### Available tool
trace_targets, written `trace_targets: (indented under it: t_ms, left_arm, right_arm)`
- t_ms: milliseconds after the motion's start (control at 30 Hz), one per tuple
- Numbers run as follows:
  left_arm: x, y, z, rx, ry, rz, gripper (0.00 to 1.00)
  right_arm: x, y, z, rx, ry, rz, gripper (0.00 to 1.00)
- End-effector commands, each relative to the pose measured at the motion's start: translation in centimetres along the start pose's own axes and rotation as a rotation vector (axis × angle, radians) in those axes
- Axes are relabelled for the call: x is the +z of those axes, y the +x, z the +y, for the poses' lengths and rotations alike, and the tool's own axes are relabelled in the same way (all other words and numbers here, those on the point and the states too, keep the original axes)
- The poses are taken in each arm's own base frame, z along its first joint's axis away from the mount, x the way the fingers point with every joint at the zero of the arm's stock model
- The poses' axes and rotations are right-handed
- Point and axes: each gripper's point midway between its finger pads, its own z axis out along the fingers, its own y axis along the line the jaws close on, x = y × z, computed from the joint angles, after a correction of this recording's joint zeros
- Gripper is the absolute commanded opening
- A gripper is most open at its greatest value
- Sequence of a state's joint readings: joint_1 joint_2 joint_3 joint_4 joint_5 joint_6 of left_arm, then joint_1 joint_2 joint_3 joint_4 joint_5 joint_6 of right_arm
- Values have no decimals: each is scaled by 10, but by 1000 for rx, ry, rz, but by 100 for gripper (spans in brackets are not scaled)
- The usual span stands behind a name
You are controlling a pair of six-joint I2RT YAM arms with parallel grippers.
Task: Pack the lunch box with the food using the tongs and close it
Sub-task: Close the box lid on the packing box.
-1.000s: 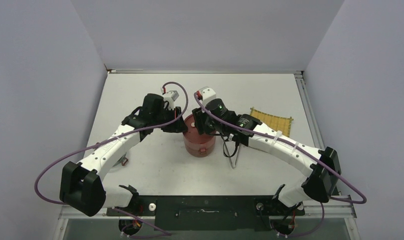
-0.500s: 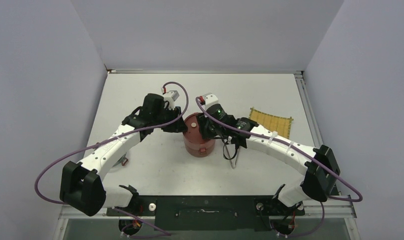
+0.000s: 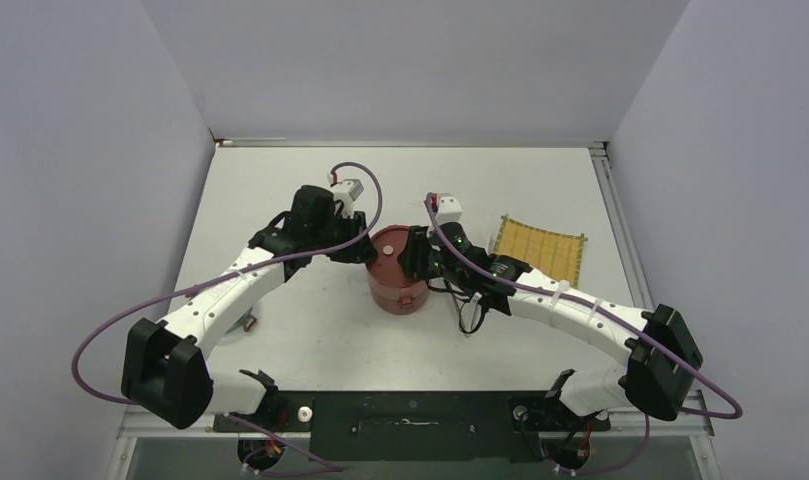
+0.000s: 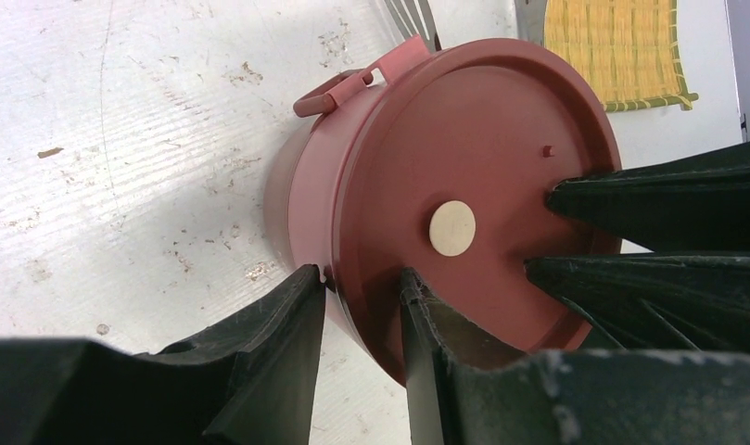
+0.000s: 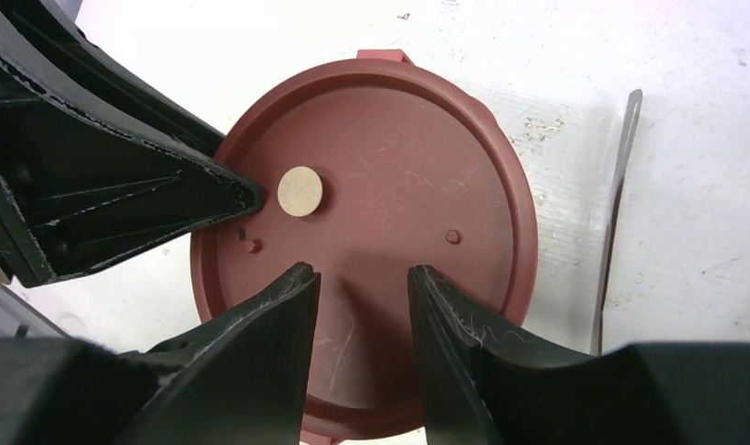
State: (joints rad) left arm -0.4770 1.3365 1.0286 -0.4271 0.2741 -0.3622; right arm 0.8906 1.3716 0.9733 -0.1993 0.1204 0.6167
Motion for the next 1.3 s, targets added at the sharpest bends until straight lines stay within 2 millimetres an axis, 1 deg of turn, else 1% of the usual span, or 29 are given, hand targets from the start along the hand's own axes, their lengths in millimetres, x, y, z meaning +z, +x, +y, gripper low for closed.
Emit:
trace_targets:
  t_ms: [0,33,67,100,200,300,367,467,533,600,667,900,967,1067,1167,1267]
  left_arm:
    - [7,28,31,20,-136,99,32]
    - [7,25,27,20,-115,92,32]
    - [6,20,23,18,-99,79,34]
    - [5,14,18,17,-85,64,36]
    - [-5,-15,3,26,-51,-3,42]
    - [-16,-41,-5,49,-50,-61,46]
    - [-20,-53,-7,65,-61,-83,47]
    - [-23,-63,-8,73,-70,-102,48]
    - [-21,-69,-11,70,-55,-120,50]
    - [-17,-70,-13,69,-42,-118,51]
    - [-9,-71,-12,65,-39,-102,51]
    - [16,-70,-11,38,-14,-45,51]
    - [22,-66,-2,28,-47,-28,51]
    - [31,-50,15,11,-105,17,48]
    - [37,-26,29,-2,-145,73,45]
    - [39,-1,45,-12,-201,132,41]
  right_arm:
    - [-21,123,-69,-45,243,438,43]
    - [-20,109,-64,-58,235,406,43]
    - [-19,86,-55,-73,221,356,44]
    - [-19,69,-49,-92,217,323,45]
    - [-20,18,-32,-155,199,221,48]
    - [-21,-23,-16,-200,178,132,51]
    - [-22,-45,-10,-219,173,82,52]
    - [-22,-64,-4,-245,160,37,53]
    - [-22,-73,-4,-256,164,14,53]
    - [-19,-78,-8,-266,172,-4,54]
    - [-14,-81,-17,-265,184,-9,54]
    - [11,-80,-34,-243,147,10,59]
    - [20,-73,-41,-230,129,39,59]
    - [30,-51,-47,-226,110,102,58]
    - [35,-27,-56,-219,117,167,57]
    - [34,-6,-64,-203,130,214,56]
